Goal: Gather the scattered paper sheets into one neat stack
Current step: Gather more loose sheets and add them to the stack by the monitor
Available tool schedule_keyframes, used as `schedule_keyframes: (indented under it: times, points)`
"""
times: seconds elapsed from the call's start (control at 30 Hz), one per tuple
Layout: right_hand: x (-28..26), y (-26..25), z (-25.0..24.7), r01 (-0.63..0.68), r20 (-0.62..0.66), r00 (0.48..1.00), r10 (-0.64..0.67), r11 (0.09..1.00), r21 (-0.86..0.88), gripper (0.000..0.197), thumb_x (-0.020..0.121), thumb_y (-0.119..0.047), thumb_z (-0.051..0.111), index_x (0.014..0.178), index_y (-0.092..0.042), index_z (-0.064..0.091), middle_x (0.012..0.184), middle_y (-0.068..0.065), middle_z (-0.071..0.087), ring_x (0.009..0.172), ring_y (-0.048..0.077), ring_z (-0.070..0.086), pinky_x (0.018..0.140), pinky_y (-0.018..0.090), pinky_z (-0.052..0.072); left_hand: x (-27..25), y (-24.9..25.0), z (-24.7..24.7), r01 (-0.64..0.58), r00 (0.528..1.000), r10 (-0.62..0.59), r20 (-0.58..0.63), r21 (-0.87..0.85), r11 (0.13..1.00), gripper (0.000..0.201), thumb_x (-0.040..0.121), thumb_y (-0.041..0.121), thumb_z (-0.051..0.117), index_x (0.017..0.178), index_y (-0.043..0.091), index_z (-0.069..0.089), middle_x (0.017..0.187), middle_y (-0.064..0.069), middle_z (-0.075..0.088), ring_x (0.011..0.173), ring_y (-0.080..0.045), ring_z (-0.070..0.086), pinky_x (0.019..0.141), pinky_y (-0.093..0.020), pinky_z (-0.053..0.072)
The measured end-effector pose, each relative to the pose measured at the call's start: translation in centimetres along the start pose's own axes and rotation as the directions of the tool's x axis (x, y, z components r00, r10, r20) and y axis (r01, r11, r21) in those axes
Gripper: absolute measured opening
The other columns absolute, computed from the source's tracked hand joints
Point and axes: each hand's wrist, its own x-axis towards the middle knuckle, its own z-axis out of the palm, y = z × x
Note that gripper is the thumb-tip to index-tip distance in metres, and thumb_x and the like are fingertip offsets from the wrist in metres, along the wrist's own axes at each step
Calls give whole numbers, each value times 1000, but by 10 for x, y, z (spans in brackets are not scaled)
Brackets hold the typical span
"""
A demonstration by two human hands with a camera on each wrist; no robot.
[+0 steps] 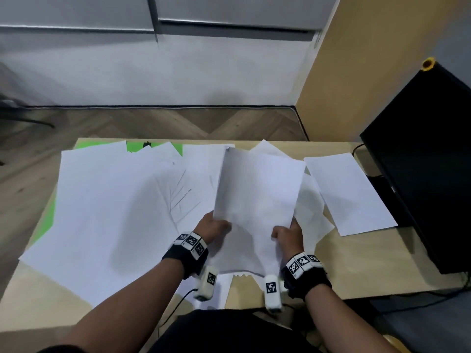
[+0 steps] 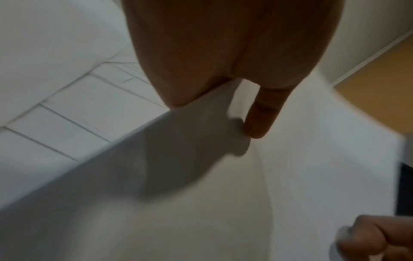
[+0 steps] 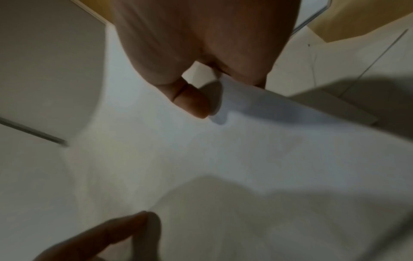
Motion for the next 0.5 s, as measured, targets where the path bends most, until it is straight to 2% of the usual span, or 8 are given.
schedule_keyframes:
  times: [0.07, 0.1, 0.17, 0.23, 0.3, 0.37, 0.43, 0.5]
  points:
    - [-3, -8, 3, 23, 62, 998, -27, 998, 56, 38, 64, 15, 55, 84, -16, 62, 65, -18, 62, 62, 10, 52, 62, 23, 47, -2, -3, -4, -7, 1000, 5, -26, -62, 998, 16, 69, 10, 67, 84, 12, 61, 74, -6, 61, 70, -23, 56, 65, -30, 46]
    - [-4, -10, 6, 26, 92, 995, -35, 995, 94, 39, 70, 19, 54, 82, -18, 60, 61, -19, 60, 60, 8, 50, 58, 19, 45, -1, -7, -8, -9, 999, 5, -38, -92, 996, 21, 65, 14, 68, 85, 12, 61, 76, -8, 60, 72, -24, 55, 67, -33, 45]
    - [-2, -8, 14, -15, 180, 984, -13, 987, 158, 35, 77, 19, 57, 90, -14, 63, 67, -16, 66, 66, 10, 57, 62, 16, 51, 2, -20, -19, 16, 997, -26, -76, -125, 992, 33, 56, 22, 69, 87, 12, 63, 78, -10, 62, 74, -27, 57, 70, -39, 46]
    - [-3, 0, 26, -119, 296, 953, 71, 982, 150, 29, 81, 13, 63, 101, -6, 68, 85, -1, 73, 77, 15, 67, 73, 25, 56, 2, -31, -33, 69, 991, -85, -104, -153, 986, 31, 57, 19, 70, 86, 11, 63, 78, -11, 61, 73, -27, 56, 68, -38, 45]
    - [-6, 14, 39, -212, 374, 910, 181, 976, 43, 27, 80, 11, 67, 106, 4, 68, 99, 15, 72, 87, 26, 67, 86, 39, 55, 3, -44, -48, 118, 980, -140, -142, -154, 981, 30, 59, 15, 70, 88, 9, 64, 77, -9, 61, 73, -28, 57, 68, -34, 46]
    - [-12, 30, 56, -222, 392, 890, 233, 972, -75, 22, 78, 11, 69, 99, 5, 69, 102, 20, 69, 91, 29, 65, 94, 44, 51, 11, -67, -64, 140, 973, -169, -156, -181, 973, 41, 49, 15, 71, 89, 9, 66, 78, -12, 64, 81, -35, 63, 74, -42, 52]
    - [-16, 42, 72, -184, 378, 898, 225, 973, -141, 16, 76, 11, 71, 83, -4, 72, 95, 16, 71, 88, 26, 64, 91, 41, 50, 21, -85, -79, 144, 973, -167, -160, -148, 978, 50, 42, 19, 71, 91, 15, 68, 87, -14, 70, 92, -40, 66, 88, -53, 54]
    - [-21, 48, 92, -130, 336, 922, 194, 971, -203, 19, 75, 9, 69, 71, -9, 68, 85, 8, 69, 82, 21, 61, 82, 33, 49, 13, -74, -104, 120, 978, -119, -169, -7, 993, 46, 52, 19, 69, 98, 21, 66, 93, -7, 72, 92, -32, 67, 90, -43, 54]
